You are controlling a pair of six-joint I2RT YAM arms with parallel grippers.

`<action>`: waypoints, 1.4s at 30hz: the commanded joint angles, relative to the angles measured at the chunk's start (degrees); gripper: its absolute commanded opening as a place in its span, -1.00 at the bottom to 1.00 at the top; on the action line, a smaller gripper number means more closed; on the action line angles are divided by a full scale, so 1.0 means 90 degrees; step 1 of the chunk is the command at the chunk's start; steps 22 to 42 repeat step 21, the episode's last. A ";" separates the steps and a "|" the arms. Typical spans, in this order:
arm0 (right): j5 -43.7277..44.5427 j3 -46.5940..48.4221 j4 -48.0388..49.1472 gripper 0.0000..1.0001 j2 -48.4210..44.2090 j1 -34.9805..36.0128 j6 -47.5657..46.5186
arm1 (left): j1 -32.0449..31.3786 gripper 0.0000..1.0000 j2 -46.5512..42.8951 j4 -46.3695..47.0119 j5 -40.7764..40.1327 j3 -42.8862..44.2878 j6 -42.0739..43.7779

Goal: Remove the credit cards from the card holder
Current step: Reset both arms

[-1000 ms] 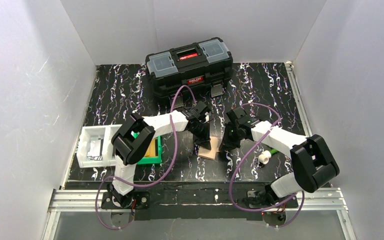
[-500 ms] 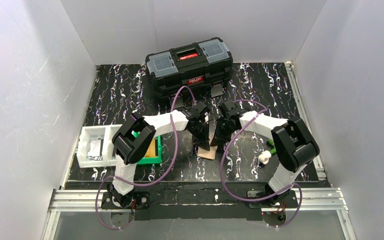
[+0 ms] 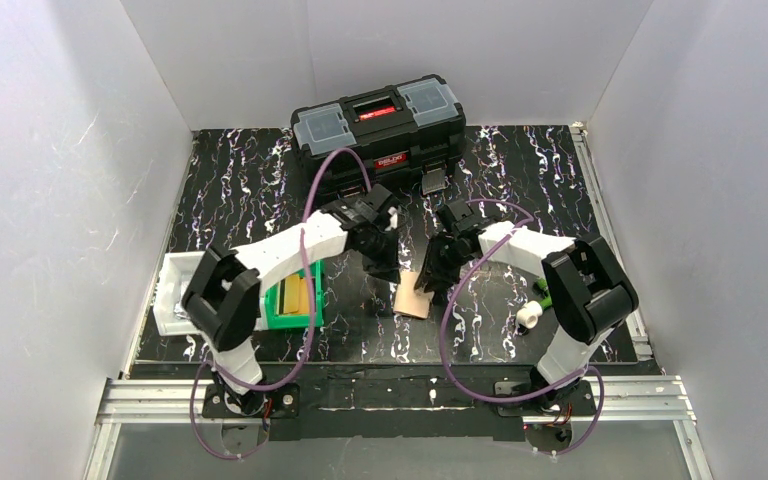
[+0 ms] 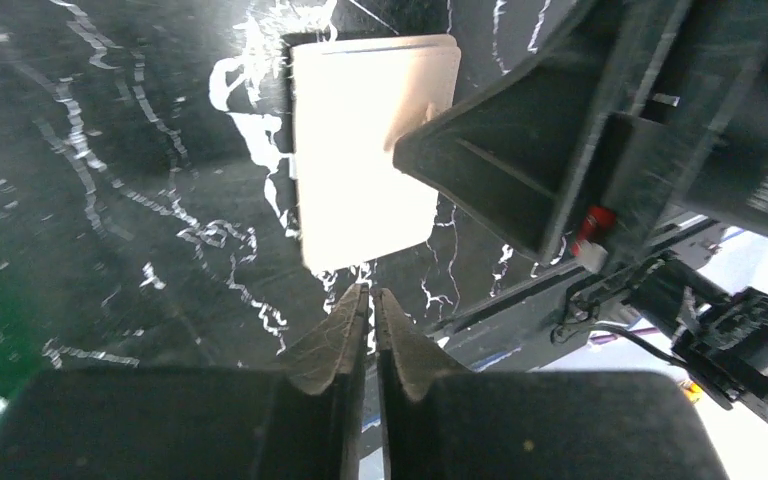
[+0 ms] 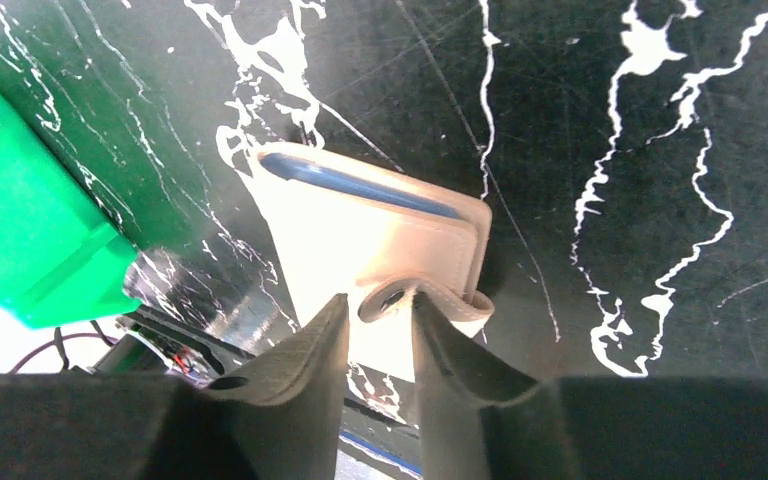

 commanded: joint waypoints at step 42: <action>0.1207 0.1660 -0.1668 0.97 -0.2734 -0.0038 -0.0599 | 0.0876 0.97 -0.2782 -0.1561 -0.2113 0.0820 0.1219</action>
